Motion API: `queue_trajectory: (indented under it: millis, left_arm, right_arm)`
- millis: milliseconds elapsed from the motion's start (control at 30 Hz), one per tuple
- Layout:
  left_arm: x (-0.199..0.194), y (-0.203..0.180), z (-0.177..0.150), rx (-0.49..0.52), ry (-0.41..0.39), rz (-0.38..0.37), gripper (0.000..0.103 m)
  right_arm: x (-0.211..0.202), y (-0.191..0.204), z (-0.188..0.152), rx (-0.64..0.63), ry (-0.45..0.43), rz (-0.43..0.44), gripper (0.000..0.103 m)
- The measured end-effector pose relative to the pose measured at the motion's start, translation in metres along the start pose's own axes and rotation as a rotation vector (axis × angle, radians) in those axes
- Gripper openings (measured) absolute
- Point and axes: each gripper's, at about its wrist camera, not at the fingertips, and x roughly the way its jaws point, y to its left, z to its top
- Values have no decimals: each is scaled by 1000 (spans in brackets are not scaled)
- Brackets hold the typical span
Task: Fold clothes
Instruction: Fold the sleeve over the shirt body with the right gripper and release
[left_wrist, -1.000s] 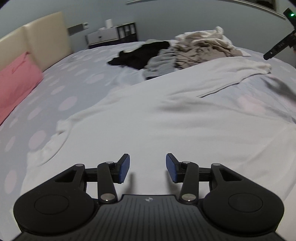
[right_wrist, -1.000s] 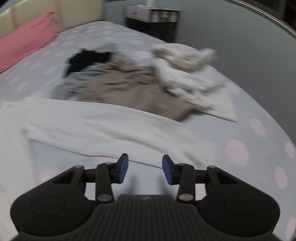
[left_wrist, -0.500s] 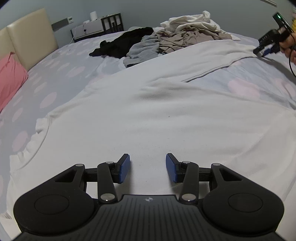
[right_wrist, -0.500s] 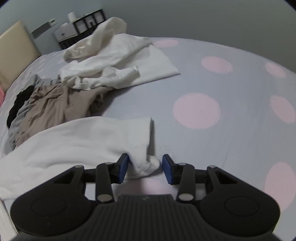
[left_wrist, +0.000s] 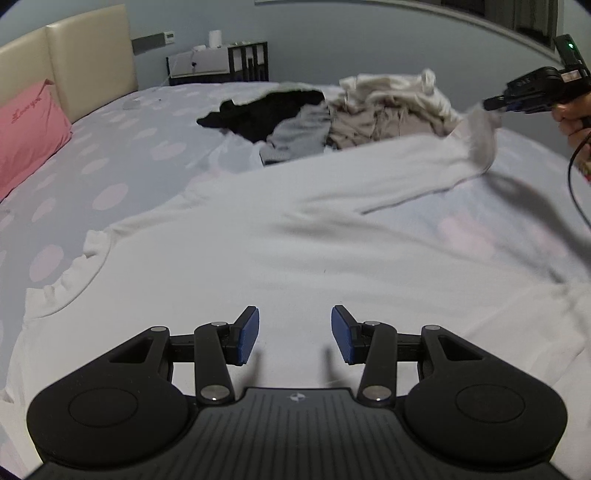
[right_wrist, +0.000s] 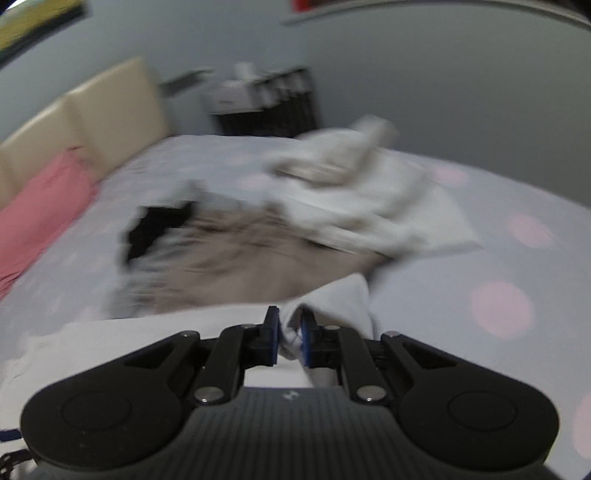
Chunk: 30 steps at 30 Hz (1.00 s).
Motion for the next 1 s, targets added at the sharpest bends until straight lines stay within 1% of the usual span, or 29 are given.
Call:
queue_trajectory:
  millis: [67,133,267,333,367,467,500,533,600,700,733,800,900,1000]
  left_arm:
    - [-10,3,-1,-17,-4,4,41]
    - [-20,7,-7,-29,-7,22,41]
    - [-48,19,-25,-53,-7,68,41]
    - [-63,26,-35,-70,-4,95,41]
    - [-71,29,-42,-81,-2,111,41]
    - [-95,41,-67,-124,20,164,41]
    - [-102,45,-77,-142,33,179,41]
    - [-110,48,-87,-159,46,193,41]
    - [-124,53,-107,-192,74,217,41]
    - [-140,58,-132,-222,111,248,41]
    - [-143,59,-137,-233,117,249,41]
    - [-147,59,-143,-262,117,232,41]
    - [-151,60,-151,-306,118,207,41]
    - [-156,60,-159,-350,119,181,41]
  right_arm:
    - [-3,36,8,-68,-3,71,13]
    - [-3,77,8,-170,7,126,13]
    - [2,181,-6,-406,47,231,13]
    - [-1,232,-18,-509,38,282,13]
    - [-7,259,-27,-579,19,318,13]
    - [-45,337,-71,-866,-78,496,13]
    - [-64,357,-95,-986,-102,578,13]
    - [-80,370,-117,-1091,-109,654,13]
    - [-108,383,-170,-1311,-97,767,13]
    - [-133,380,-238,-1535,-31,879,13]
    - [-139,376,-256,-1583,1,910,13]
    - [-146,368,-285,-1655,38,948,13]
    - [-148,361,-310,-1720,83,964,13]
    - [-153,366,-310,-1637,123,956,13]
